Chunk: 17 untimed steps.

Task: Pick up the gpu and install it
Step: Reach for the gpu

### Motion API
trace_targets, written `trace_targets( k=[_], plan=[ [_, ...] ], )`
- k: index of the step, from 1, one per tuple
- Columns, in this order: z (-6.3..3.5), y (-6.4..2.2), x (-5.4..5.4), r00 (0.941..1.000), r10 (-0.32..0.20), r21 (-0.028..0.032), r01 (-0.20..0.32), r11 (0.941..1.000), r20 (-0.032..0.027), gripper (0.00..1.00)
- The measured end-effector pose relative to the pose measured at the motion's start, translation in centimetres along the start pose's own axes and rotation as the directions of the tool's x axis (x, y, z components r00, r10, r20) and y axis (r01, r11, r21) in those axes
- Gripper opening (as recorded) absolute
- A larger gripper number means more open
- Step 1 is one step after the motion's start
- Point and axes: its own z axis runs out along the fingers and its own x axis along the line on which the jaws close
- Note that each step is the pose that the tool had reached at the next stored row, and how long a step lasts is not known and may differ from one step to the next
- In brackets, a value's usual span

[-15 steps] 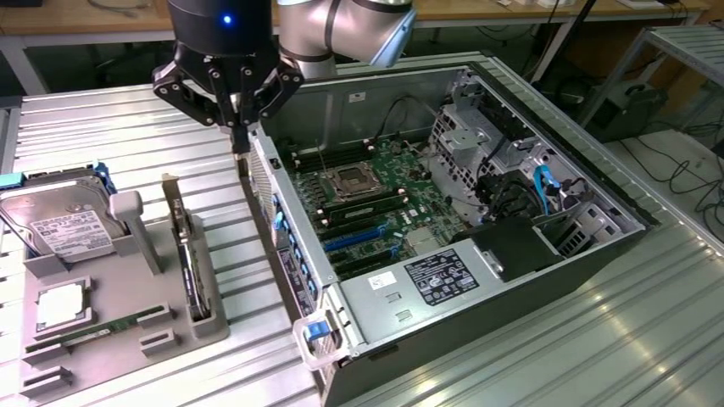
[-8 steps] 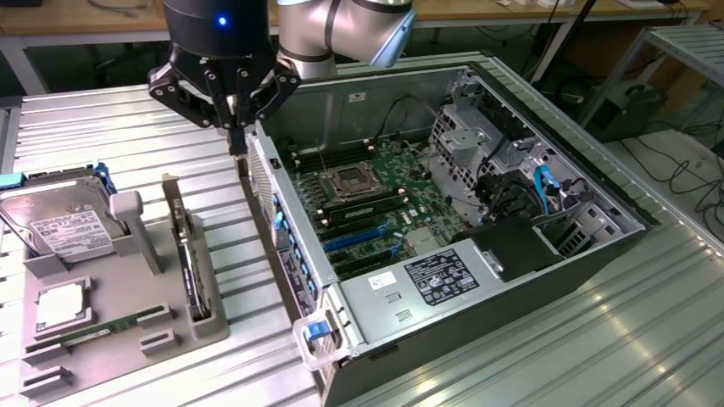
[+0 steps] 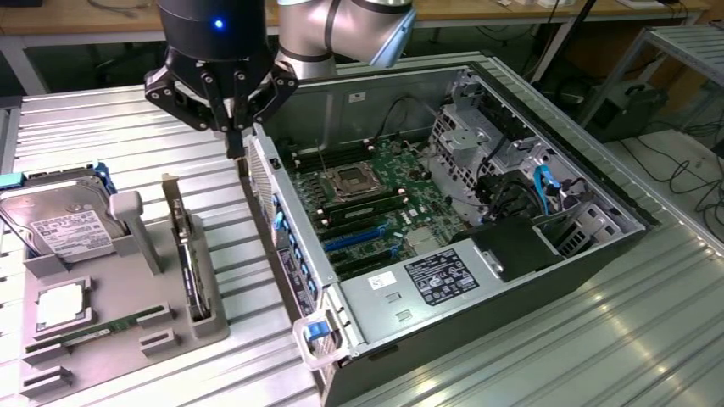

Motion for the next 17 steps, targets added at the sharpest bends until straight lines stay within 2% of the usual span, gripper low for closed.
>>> trace_targets(
  k=[3, 7, 11, 17],
  plan=[
    [0.05, -0.05, 0.4, 1.0, -0.009, -0.0019, 0.009, 1.0, -0.0006, 0.11],
    [0.13, -0.13, 1.1, 0.9999, -0.012, -0.0046, 0.012, 0.9999, 0.0037, 0.11],
    [0.17, -0.26, 1.9, 0.9999, -0.014, -0.008, 0.014, 0.9999, 0.0048, 0.11],
    [0.16, -0.35, 2.8, 0.9999, -0.016, -0.0086, 0.016, 0.9998, 0.0047, 0.11]
  ],
)
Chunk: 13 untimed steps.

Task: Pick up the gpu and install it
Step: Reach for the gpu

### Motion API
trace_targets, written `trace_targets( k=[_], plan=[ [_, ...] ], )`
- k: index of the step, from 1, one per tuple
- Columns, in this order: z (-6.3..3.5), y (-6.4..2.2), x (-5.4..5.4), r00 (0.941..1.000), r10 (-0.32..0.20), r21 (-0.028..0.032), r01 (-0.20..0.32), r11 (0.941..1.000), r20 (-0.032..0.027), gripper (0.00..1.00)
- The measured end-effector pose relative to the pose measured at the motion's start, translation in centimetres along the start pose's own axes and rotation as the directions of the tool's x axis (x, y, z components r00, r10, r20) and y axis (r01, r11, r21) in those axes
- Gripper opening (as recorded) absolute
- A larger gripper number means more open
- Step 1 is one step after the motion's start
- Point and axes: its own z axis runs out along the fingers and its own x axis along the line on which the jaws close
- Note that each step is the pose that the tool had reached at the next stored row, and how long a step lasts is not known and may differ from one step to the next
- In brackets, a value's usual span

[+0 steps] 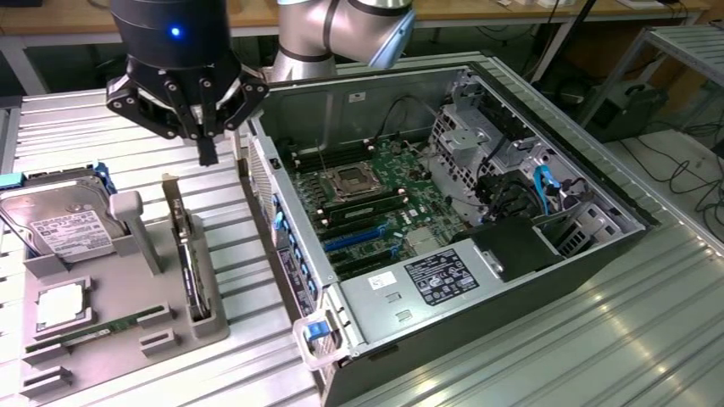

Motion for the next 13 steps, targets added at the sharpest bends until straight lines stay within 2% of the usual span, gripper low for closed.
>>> trace_targets(
  k=[13],
  plan=[
    [-0.02, -0.19, 1.6, 1.0, -0.004, -0.0001, 0.004, 1.0, -0.0002, 0.11]
  ],
)
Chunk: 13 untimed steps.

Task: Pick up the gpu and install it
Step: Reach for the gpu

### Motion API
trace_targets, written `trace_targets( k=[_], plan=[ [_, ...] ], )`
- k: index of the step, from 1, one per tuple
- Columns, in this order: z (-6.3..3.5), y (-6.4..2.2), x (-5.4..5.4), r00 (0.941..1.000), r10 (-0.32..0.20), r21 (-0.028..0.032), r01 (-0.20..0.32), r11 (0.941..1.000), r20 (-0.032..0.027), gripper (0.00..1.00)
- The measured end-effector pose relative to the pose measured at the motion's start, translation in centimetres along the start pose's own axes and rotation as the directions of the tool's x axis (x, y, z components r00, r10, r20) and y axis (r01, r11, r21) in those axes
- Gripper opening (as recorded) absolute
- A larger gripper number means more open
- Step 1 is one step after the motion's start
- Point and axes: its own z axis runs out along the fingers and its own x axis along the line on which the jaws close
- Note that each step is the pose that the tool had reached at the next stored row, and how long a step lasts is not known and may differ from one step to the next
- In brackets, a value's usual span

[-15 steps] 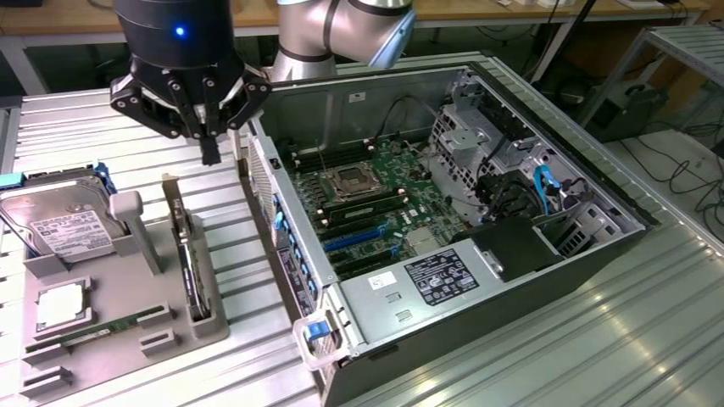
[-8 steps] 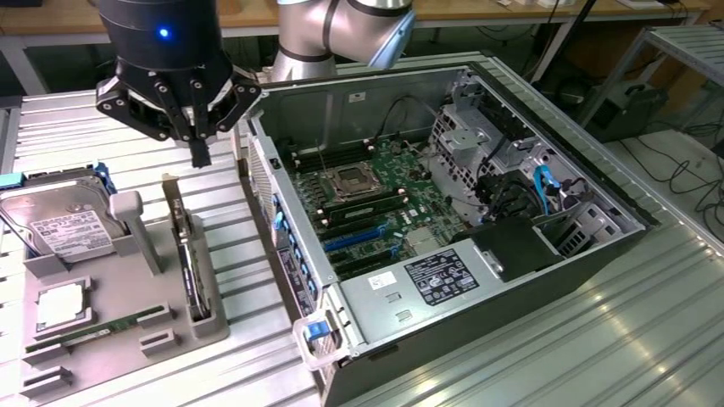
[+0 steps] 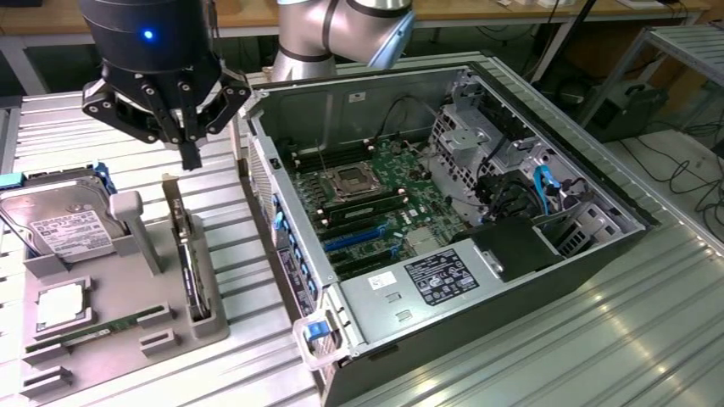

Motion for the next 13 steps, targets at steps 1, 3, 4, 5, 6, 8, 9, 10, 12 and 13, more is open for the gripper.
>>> trace_targets(
  k=[1, 3, 4, 5, 6, 8, 9, 10, 12, 13],
  plan=[
    [0.0, 0.0, 0.1, 1.0, 0.0, 0.0001, 0.0, 1.0, -0.0001, 0.11],
    [-0.01, -0.02, 0.4, 1.0, -0.001, 0.0001, 0.001, 1.0, -0.0001, 0.11],
    [-0.01, -0.02, 0.4, 1.0, -0.001, 0.0, 0.001, 1.0, -0.0001, 0.11],
    [0.0, -0.01, 0.5, 1.0, -0.001, 0.0, 0.001, 1.0, -0.0001, 0.11],
    [0.01, 0.01, 0.6, 1.0, -0.001, 0.0, 0.001, 1.0, -0.0001, 0.11],
    [0.01, 0.0, 0.8, 1.0, -0.001, 0.0, 0.001, 1.0, -0.0001, 0.11],
    [0.01, 0.0, 0.9, 1.0, -0.001, 0.0, 0.001, 1.0, -0.0001, 0.11],
    [0.01, -0.01, 1.1, 1.0, -0.001, 0.0, 0.001, 1.0, -0.0001, 0.11],
    [0.01, -0.03, 1.4, 1.0, -0.002, 0.0, 0.002, 1.0, -0.0001, 0.11],
    [0.01, -0.04, 1.6, 1.0, -0.002, 0.0, 0.002, 1.0, -0.0002, 0.11]
  ],
)
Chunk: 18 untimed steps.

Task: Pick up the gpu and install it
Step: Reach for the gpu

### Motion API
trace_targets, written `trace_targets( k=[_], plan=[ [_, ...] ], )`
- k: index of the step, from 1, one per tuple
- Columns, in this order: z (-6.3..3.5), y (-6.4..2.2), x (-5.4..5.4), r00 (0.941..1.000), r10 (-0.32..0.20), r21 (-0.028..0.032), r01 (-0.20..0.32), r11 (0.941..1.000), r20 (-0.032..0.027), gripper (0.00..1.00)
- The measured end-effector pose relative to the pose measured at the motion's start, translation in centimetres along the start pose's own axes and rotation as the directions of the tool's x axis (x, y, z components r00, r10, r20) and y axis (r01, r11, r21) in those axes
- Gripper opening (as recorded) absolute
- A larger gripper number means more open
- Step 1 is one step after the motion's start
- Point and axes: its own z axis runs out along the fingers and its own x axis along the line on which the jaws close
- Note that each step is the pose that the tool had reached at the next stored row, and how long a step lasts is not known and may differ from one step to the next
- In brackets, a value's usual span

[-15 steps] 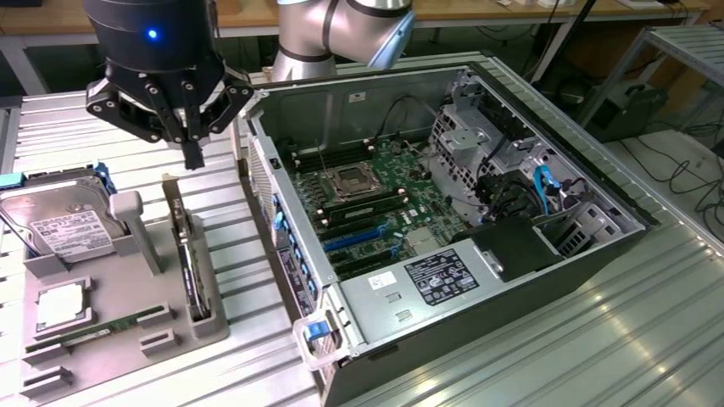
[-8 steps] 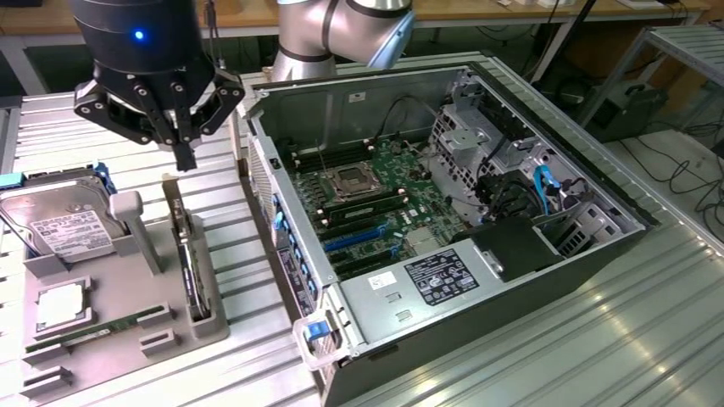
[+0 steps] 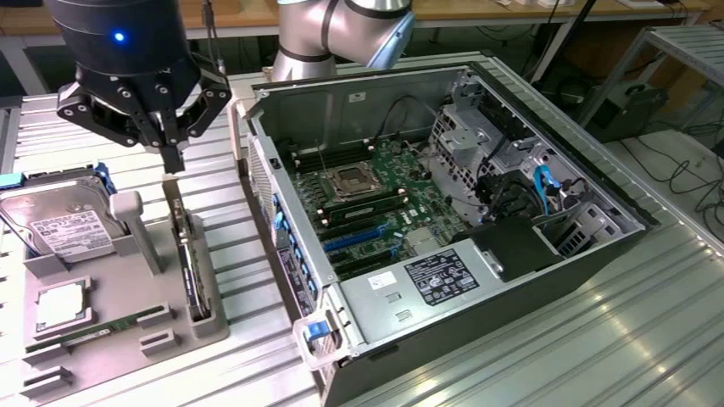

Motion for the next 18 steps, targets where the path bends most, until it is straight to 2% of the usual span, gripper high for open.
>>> trace_targets(
  k=[18],
  plan=[
    [0.02, -0.11, 2.1, 1.0, -0.003, -0.0002, 0.003, 1.0, -0.0001, 0.11]
  ],
)
